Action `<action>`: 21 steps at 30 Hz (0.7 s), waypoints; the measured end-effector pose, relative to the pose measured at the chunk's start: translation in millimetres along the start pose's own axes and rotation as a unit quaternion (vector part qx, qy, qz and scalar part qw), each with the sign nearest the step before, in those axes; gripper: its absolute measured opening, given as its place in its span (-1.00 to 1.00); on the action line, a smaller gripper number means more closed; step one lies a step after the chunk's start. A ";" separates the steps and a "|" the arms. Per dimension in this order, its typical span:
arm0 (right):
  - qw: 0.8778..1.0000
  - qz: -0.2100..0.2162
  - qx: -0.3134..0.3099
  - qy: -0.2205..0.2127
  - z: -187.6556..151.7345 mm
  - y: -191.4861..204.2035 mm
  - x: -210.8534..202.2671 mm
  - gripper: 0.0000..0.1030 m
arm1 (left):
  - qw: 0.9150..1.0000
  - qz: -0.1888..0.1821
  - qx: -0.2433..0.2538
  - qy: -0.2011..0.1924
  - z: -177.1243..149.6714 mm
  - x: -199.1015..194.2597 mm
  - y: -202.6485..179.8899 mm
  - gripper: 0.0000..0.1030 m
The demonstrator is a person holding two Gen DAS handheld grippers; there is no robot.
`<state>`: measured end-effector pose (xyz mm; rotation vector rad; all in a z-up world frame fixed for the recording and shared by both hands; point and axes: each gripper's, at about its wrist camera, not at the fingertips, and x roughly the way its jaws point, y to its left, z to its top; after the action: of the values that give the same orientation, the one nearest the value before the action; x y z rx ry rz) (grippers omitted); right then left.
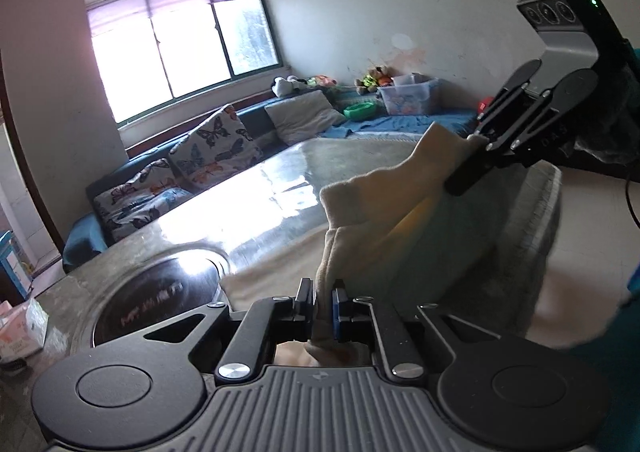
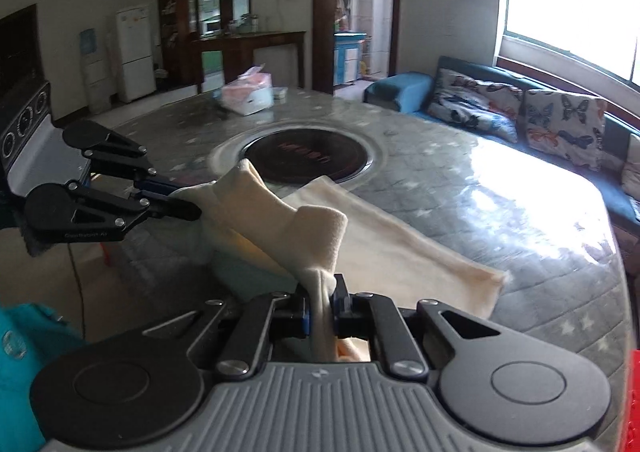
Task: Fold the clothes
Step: 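Fold the held edge over the body with the left tool while the right tool grasps the fabric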
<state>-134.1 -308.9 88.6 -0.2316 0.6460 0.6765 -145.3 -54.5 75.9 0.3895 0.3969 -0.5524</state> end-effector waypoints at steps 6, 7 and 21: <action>0.999 -0.033 0.025 -0.011 24.2 -42.7 25.8 -0.84 | 1.000 0.010 -0.009 0.005 23.1 56.5 27.1 -0.85; 0.999 -0.037 0.028 -0.009 28.1 -49.8 33.0 -0.84 | 1.000 0.012 -0.009 0.009 25.4 68.5 31.0 -0.85; 0.987 -0.090 0.129 0.045 16.1 -119.6 137.2 -0.59 | 0.993 0.059 -0.045 0.094 10.7 181.0 59.2 -0.38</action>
<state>32.5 -324.2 15.2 -0.0778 0.7812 0.4056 32.5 -89.7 16.4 0.3776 0.5742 -0.3826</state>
